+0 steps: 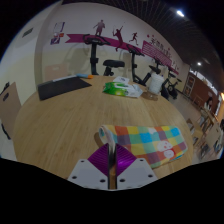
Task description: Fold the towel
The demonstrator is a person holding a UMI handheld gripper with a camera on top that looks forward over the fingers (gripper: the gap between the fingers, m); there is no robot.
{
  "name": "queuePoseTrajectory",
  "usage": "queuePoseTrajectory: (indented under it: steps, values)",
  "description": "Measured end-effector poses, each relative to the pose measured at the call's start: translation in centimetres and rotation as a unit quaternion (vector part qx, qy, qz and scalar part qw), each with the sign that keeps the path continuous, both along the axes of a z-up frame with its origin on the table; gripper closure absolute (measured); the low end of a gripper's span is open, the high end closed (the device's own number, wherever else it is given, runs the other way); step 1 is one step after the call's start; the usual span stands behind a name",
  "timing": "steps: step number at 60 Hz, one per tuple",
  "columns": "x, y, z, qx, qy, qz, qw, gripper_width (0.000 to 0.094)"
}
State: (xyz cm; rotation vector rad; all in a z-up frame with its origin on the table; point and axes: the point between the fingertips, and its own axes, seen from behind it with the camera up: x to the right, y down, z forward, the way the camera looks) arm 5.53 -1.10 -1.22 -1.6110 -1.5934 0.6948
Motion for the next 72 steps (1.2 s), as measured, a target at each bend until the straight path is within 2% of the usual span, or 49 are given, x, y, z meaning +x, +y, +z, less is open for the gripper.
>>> queuePoseTrajectory:
  steps: [5, 12, 23, 26, 31, 40, 48, 57, 59, 67, 69, 72]
  values:
    - [0.3, -0.3, 0.2, -0.001, -0.015, 0.003, 1.0, 0.0902]
    - [0.1, -3.7, 2.2, -0.091, -0.022, 0.023, 0.995, 0.091]
    - [0.4, -0.6, 10.8, -0.161, 0.012, 0.004, 0.987, 0.0911]
    - [0.4, 1.9, 12.0, -0.16, 0.019, -0.003, 0.987, 0.0911]
    - [0.4, 7.0, 12.8, -0.133, 0.024, -0.016, 0.991, 0.0911]
    - [0.0, 13.9, 8.9, -0.11, 0.004, -0.041, 0.993, 0.0912]
    - [0.3, 17.5, 4.2, -0.088, -0.021, -0.046, 0.995, 0.0912]
    - [0.7, 18.3, 1.6, -0.098, -0.033, -0.041, 0.994, 0.0899]
    - [0.2, 18.2, 1.4, -0.101, -0.035, -0.04, 0.993, 0.0843]
    - [2.4, 19.9, 5.0, -0.094, -0.033, -0.053, 0.994, 0.0047]
    - [3.4, 20.5, 6.7, -0.087, -0.03, -0.06, 0.994, 0.0119]
    - [4.7, 20.7, 9.4, -0.083, -0.024, -0.059, 0.995, 0.0081]
